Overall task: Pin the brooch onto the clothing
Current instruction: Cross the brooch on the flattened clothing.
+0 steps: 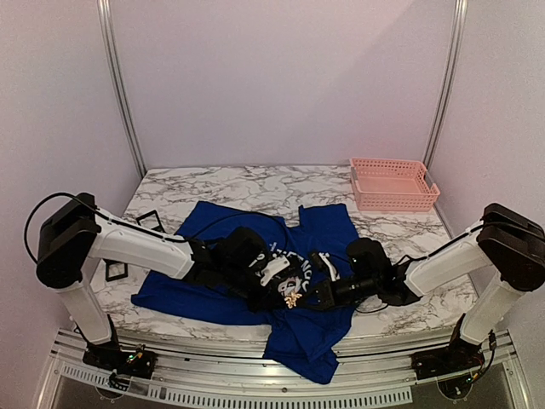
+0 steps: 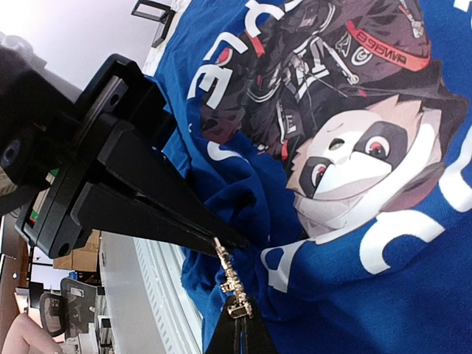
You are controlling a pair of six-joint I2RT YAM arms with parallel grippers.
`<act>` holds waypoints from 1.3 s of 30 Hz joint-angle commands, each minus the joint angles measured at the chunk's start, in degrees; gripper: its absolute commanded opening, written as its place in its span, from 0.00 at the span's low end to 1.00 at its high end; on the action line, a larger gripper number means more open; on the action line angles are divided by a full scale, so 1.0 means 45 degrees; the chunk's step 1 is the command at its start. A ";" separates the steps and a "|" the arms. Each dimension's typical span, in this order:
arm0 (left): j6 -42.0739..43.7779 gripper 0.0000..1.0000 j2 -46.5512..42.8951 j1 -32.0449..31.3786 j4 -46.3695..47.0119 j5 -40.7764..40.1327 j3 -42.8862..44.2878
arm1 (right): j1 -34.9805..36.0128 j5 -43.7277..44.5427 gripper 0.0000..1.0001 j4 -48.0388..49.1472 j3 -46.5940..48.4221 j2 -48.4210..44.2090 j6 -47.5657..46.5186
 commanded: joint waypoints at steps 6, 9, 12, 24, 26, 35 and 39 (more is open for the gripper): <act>0.0518 0.06 0.0432 0.0798 0.1327 -0.1544 0.0421 | 0.0490 -0.2647 0.00 -0.1486 0.0250 0.0890 -0.0540; 0.1042 0.13 0.0471 0.0807 0.1115 -0.1570 0.0530 | 0.0383 -0.2728 0.00 -0.1853 0.0405 0.0986 -0.0599; 0.1662 0.20 0.0378 0.0832 0.0849 -0.1546 0.0739 | 0.0275 -0.2863 0.00 -0.2206 0.0538 0.1098 -0.0651; 0.6119 0.66 0.0033 0.0876 -0.1829 -0.1189 0.2309 | -0.0744 -0.3883 0.00 -0.4011 0.1924 0.2246 -0.1236; 0.6870 0.68 -0.0064 0.0922 -0.2529 -0.1071 0.2517 | -0.0912 -0.4014 0.00 -0.4257 0.2075 0.2387 -0.1328; 1.1405 0.56 -0.1687 0.0993 -0.3561 0.1458 0.1831 | -0.2369 -0.5220 0.00 -0.4076 0.2632 0.2809 -0.0868; 1.1874 0.38 -0.1880 0.0636 -0.2860 0.1366 0.1166 | -0.2719 -0.5972 0.00 -0.3166 0.2864 0.3167 -0.0509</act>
